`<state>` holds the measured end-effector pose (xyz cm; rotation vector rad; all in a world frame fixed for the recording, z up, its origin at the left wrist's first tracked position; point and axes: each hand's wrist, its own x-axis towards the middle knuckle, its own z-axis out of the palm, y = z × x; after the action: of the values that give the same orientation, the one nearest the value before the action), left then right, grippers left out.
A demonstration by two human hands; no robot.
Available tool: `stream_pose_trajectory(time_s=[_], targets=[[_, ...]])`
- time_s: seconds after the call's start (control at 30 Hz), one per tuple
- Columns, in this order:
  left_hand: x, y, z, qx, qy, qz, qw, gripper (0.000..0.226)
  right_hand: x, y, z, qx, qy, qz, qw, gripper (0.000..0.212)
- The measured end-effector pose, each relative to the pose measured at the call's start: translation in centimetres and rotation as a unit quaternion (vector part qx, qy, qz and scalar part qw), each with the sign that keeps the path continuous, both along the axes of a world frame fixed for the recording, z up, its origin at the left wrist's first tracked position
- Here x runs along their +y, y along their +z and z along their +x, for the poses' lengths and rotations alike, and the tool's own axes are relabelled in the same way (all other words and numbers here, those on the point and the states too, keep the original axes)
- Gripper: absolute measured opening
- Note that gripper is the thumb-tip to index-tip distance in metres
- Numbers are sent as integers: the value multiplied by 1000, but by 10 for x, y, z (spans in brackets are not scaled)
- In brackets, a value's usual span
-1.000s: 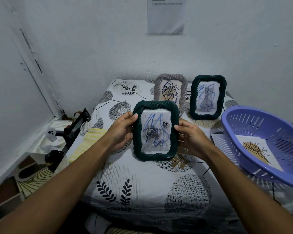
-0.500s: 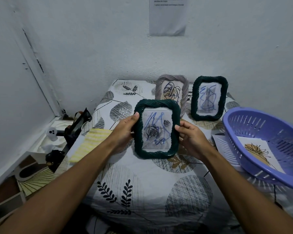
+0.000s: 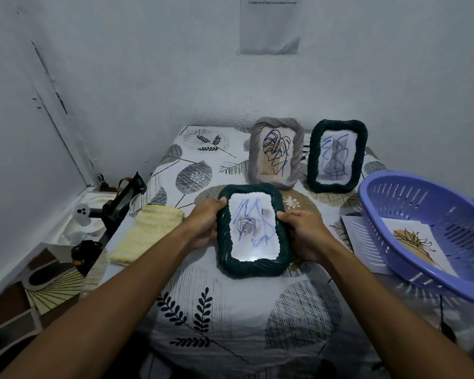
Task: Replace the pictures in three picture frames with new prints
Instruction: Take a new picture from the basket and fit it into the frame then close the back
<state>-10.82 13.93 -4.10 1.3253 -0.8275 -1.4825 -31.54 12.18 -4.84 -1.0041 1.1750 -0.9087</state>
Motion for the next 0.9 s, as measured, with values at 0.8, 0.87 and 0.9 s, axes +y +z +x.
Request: stream_pose_trajectory(time_s=[0.8,0.87,0.9], targets=[[-15,-10,9,-530,-31,-68,845,16,-11,-4,2,498,14,-120,859,20],[-7,-5,18,-525,-24,-96,845,12,-7,3,7,537,-4,-162,828,17],[-1,-1,26,-526,-16,-112,843,10,-4,9,12,537,-13,-193,821,13]])
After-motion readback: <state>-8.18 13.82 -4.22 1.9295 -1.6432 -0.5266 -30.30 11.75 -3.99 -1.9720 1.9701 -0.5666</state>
